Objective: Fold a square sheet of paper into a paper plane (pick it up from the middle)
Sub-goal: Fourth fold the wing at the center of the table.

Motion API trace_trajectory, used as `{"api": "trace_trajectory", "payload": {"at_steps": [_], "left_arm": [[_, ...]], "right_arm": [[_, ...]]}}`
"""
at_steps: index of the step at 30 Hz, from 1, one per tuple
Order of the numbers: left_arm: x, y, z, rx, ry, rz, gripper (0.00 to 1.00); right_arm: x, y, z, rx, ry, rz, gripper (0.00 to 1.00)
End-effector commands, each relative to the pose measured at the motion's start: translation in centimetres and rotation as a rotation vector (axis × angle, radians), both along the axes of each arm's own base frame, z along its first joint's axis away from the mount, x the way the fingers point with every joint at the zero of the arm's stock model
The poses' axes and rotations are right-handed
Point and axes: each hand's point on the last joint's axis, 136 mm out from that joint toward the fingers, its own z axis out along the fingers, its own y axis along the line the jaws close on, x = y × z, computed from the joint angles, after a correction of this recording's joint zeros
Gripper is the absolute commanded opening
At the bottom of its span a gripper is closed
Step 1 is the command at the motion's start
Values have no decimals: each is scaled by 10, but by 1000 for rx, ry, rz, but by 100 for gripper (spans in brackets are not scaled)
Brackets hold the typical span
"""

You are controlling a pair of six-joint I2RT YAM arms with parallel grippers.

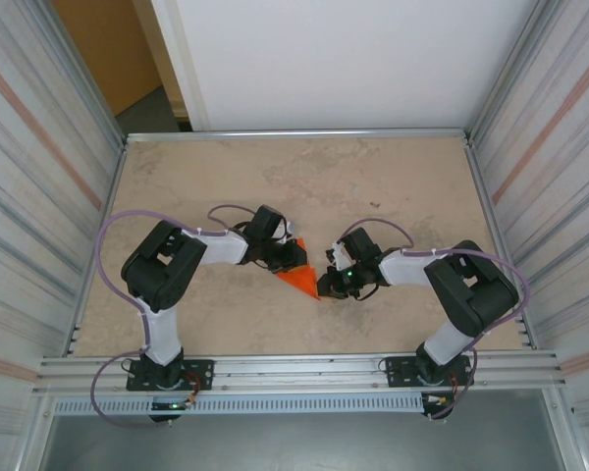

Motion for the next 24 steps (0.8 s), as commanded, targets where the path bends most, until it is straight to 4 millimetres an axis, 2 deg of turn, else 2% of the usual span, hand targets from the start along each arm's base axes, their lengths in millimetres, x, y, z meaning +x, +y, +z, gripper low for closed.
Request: {"api": "trace_trajectory", "payload": {"at_steps": [1,4,9,12,17,20,24], "left_arm": [[1,1,3,-1,-5,-13,15],[1,1,1,2,-2,-12,15],[0,3,0,3,1,-10,15],[0,3,0,3,0,-12,15],[1,2,0,1,1,-11,15],[1,2,-1,1,3,-9,15],[1,2,-1,3,6,-8,15]], "right_arm": [[-5,1,-8,-24,35,16,10],[-3,1,-4,-18,24,13,12],[11,-4,26,-22,-86,-31,27],[20,-9,36,-43,-146,-49,29],[21,12,45,34,-152,13,20],[14,26,42,57,-123,70,13],[11,30,32,45,-102,84,10]]}}
